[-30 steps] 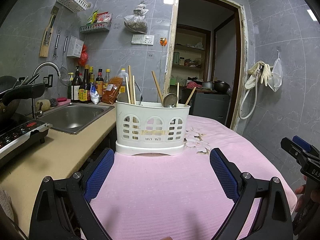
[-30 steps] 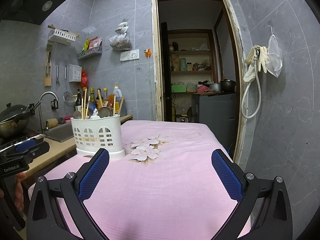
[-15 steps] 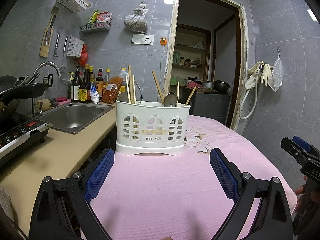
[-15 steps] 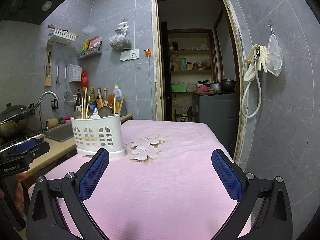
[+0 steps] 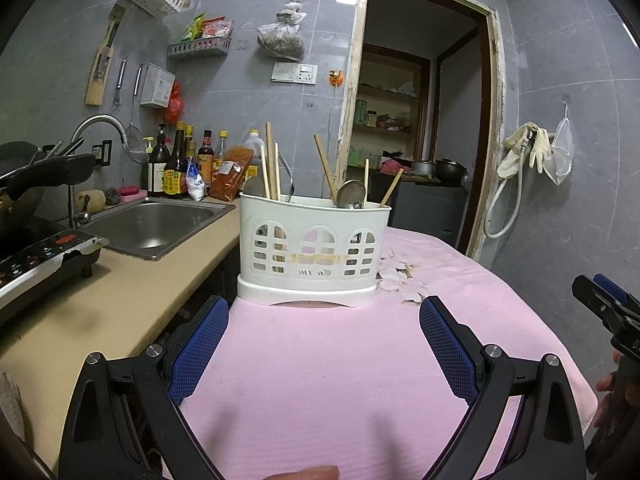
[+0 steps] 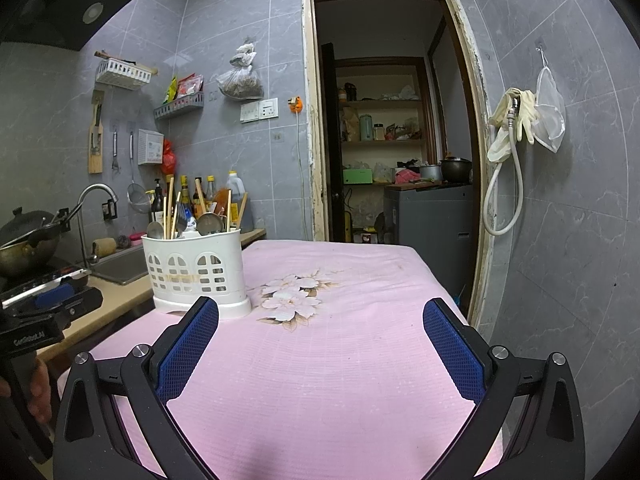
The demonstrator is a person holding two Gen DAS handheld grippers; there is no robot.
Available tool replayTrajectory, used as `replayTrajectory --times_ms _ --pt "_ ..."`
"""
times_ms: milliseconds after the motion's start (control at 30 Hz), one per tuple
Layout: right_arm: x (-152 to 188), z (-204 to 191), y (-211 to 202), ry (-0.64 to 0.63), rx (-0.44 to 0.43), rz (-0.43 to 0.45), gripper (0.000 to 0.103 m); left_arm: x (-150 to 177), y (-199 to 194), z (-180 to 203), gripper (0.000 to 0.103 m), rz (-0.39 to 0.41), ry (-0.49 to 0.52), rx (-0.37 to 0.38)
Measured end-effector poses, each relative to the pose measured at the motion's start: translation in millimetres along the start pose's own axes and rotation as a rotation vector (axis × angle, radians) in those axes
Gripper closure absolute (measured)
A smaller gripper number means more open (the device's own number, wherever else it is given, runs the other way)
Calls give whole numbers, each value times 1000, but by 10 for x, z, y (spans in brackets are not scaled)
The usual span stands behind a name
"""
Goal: Organize utensils
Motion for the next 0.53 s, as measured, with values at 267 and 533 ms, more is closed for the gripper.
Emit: replayTrajectory --times_ms 267,533 --pt "11 -34 -20 -2 -5 -1 0 -9 12 -2 9 0 8 -8" --pt "47 -49 -16 0 -6 -10 0 -6 12 -18 9 0 15 -16"
Point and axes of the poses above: each gripper's, at about its wrist camera, not at the fingertips, and y roughly the way its jaws point, z to its right, x to its underside, the point moved 4 cm from there along y, roughly the way its jaws point, and after that the axes turned 9 degrees about x, right-handed, at the moved point
